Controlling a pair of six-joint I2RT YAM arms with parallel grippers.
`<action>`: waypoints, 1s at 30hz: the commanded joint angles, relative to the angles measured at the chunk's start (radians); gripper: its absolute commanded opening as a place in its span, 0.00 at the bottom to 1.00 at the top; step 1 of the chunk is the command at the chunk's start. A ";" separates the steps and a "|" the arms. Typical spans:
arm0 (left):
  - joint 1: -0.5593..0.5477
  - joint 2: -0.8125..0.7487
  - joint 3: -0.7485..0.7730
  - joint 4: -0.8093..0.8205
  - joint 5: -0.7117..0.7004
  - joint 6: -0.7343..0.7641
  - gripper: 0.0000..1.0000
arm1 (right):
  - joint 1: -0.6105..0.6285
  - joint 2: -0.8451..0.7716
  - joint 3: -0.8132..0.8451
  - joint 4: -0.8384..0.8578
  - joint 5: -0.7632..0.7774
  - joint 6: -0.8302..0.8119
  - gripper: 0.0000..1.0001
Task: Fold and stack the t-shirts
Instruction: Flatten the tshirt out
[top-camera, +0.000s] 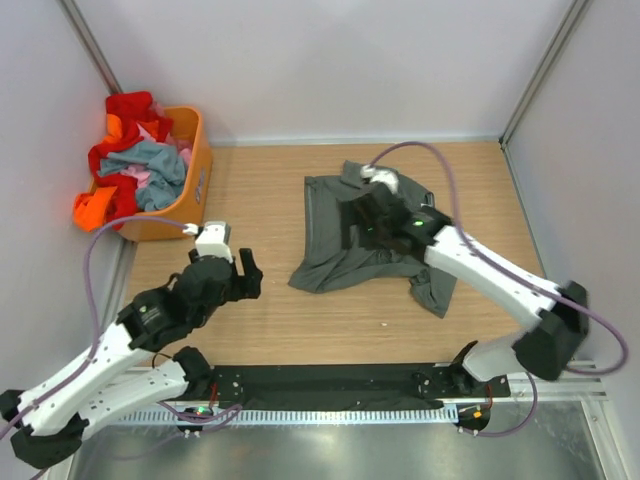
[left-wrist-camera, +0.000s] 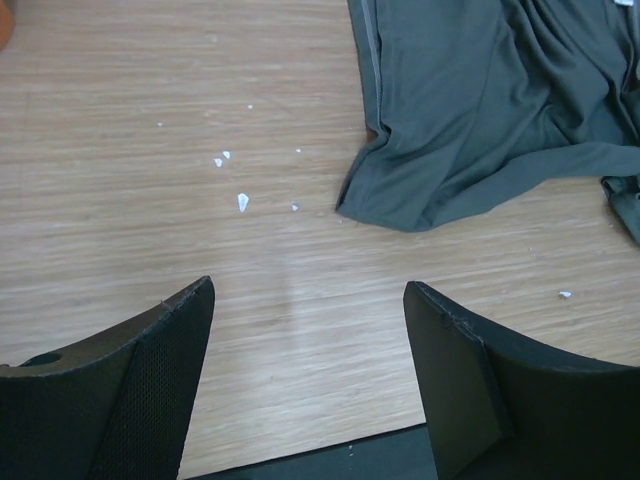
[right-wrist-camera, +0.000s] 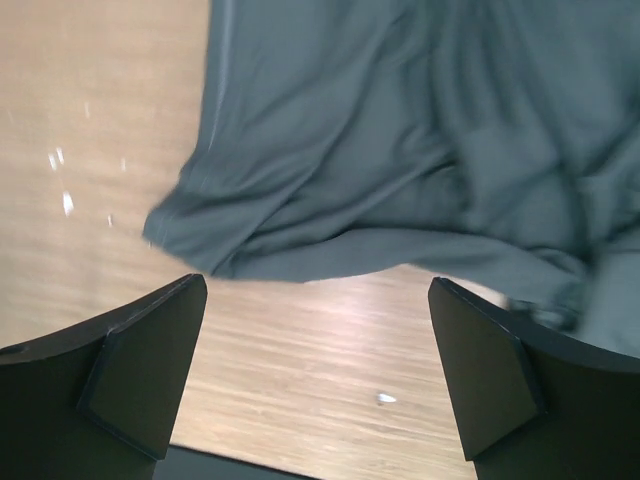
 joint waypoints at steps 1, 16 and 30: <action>0.002 0.106 -0.037 0.124 0.025 -0.093 0.78 | -0.099 -0.235 -0.047 -0.020 0.112 0.039 1.00; 0.211 0.649 -0.204 0.719 0.425 -0.153 0.71 | -0.191 -0.505 -0.349 -0.054 0.015 0.068 1.00; 0.211 0.810 -0.203 0.773 0.427 -0.208 0.58 | -0.196 -0.533 -0.383 -0.093 0.060 0.094 1.00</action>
